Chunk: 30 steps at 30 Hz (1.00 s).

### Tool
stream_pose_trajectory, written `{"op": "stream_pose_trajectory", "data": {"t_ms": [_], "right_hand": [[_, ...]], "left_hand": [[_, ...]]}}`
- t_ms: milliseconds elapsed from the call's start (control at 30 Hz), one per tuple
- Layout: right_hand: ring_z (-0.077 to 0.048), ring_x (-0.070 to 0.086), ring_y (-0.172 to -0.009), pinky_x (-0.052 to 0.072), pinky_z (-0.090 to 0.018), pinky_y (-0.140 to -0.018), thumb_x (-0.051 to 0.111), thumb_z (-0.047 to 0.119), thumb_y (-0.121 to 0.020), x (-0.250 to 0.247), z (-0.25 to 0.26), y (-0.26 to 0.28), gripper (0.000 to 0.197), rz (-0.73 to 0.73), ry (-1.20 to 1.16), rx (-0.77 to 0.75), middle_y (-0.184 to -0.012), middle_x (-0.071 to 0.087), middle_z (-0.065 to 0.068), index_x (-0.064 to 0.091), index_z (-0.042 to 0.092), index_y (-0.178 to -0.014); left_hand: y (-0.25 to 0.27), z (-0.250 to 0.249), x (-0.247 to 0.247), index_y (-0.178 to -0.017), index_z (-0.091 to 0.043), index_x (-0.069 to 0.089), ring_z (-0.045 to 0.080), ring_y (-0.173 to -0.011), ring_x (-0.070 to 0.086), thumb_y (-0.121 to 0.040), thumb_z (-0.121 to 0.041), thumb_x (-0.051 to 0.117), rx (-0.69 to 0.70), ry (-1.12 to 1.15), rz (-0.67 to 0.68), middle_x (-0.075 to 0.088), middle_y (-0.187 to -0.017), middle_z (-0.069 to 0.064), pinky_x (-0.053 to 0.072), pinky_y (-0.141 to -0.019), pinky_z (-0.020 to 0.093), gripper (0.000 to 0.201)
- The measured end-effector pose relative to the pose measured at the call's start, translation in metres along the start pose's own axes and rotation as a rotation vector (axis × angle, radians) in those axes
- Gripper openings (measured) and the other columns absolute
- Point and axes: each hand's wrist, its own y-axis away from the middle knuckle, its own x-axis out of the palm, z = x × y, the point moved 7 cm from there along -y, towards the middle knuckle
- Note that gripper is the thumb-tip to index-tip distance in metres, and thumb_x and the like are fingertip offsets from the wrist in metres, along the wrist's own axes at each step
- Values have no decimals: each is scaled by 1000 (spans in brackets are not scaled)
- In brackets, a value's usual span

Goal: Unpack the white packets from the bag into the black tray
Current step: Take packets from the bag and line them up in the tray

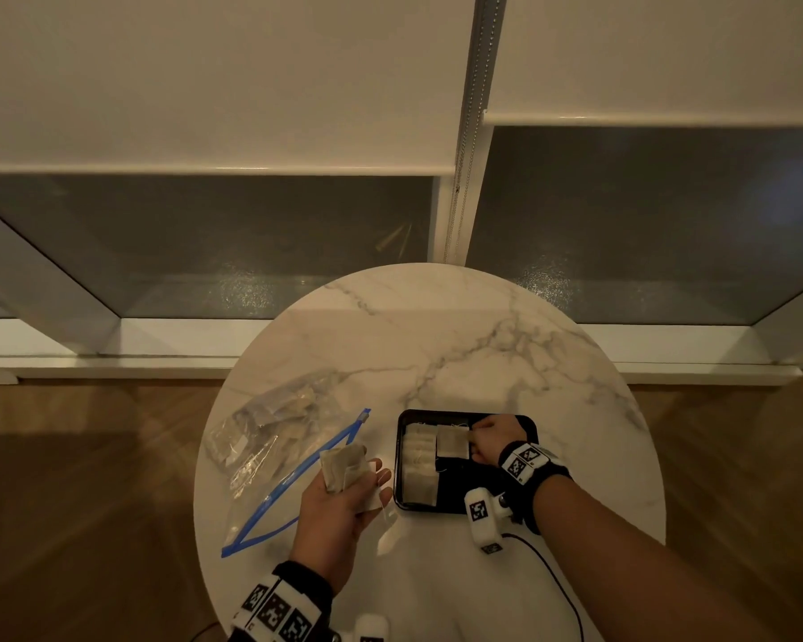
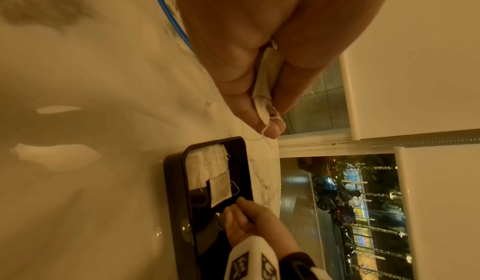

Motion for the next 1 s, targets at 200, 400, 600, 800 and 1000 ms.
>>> {"op": "stream_pose_trajectory", "data": {"t_ms": [200,400,600,800,1000], "right_hand": [[-9,63,-77,44,-12,-60,66,22,-88,-35,65,83,6,-127,-65,-338,-85,69,5,71,19,-91],[-11,62,-73,50,-21,-56,70,31,-88,-1,88,179,18,516,-144,-433,-87,69,-3,71,17,-99],[6,58,-60,46,-12,-60,78,30,-80,-5,90,187,14,352,-7,-579,-80,66,7,70,22,-88],[2,60,-60,47,-15,-57,77,26,-80,-7,78,191,14,327,-92,-579,-83,67,1,68,25,-91],[7,57,-56,46,-12,-56,78,18,-78,-9,71,201,19,251,-82,-608,-70,61,9,63,29,-77]], "left_hand": [[9,2,19,-124,-10,61,28,-104,72,-95,-7,62,-56,-30,95,74,-113,16,62,-81,38,29],[16,6,34,-125,-11,61,26,-110,70,-98,-12,59,-40,-61,143,73,-117,13,56,-95,47,27],[28,4,47,-123,-15,66,26,-112,68,-92,-9,64,-9,-159,230,73,-117,9,56,-96,44,32],[36,5,48,-124,-10,64,31,-114,67,-90,4,58,3,-145,274,71,-119,16,54,-98,45,38],[47,9,51,-129,-1,61,33,-118,64,-100,-15,49,-20,-50,293,68,-125,21,51,-102,47,35]]}}
